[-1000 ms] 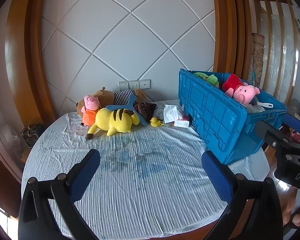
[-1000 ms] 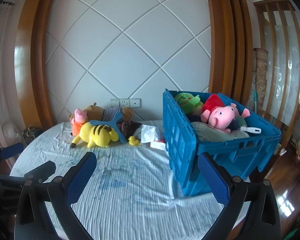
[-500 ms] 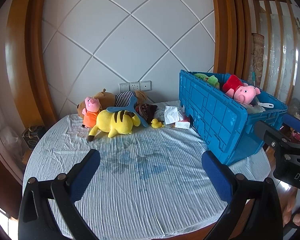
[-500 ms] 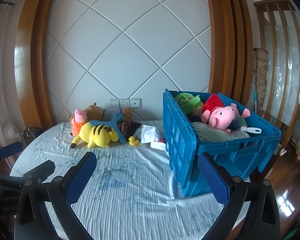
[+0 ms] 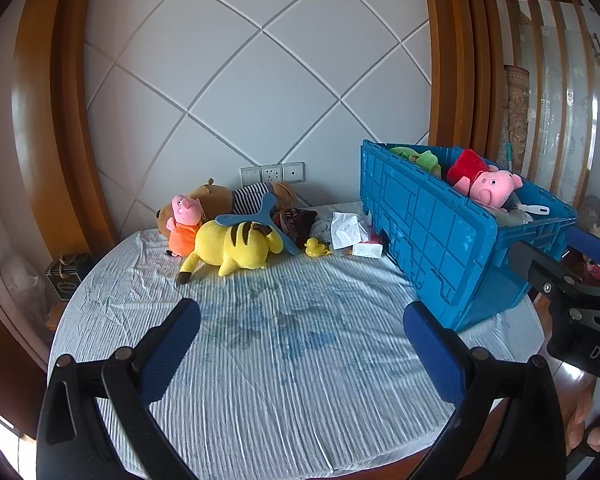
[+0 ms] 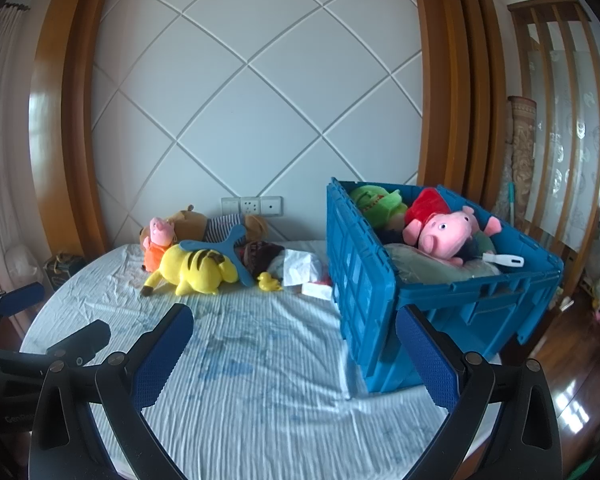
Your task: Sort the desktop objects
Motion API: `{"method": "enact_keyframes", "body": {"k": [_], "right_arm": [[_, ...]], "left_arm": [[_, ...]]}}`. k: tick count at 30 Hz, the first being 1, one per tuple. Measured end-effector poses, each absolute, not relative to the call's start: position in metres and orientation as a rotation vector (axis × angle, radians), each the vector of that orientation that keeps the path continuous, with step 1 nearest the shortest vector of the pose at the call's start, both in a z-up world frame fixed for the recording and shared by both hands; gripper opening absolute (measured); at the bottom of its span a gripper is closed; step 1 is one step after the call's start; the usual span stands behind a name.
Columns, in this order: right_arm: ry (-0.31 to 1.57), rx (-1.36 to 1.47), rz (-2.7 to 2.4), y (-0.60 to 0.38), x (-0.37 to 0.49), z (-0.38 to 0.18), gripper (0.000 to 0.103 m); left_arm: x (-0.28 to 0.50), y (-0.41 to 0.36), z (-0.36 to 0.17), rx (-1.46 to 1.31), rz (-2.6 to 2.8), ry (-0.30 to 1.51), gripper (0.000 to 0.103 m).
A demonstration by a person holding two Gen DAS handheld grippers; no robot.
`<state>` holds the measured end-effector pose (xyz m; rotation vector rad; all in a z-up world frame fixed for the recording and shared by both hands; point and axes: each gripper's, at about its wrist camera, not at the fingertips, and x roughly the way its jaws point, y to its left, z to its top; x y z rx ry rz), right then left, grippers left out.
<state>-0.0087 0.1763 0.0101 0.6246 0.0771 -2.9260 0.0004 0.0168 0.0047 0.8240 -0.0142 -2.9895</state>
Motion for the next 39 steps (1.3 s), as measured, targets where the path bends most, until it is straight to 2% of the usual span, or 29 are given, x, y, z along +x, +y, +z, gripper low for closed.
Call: {"method": "enact_keyframes", "body": {"k": [29,39], "right_arm": [[0.089,0.601,-2.900,0.162,-0.033,0.012,0.103],[0.161,0.594,-2.847,0.155,-0.075,0.000,0.103]], "left_arm": [[-0.018,0.011,-0.005,0.843,-2.967,-0.021,0.103],[-0.052,0.013,-0.032,0.896,-2.907,-0.006,0.103]]}}
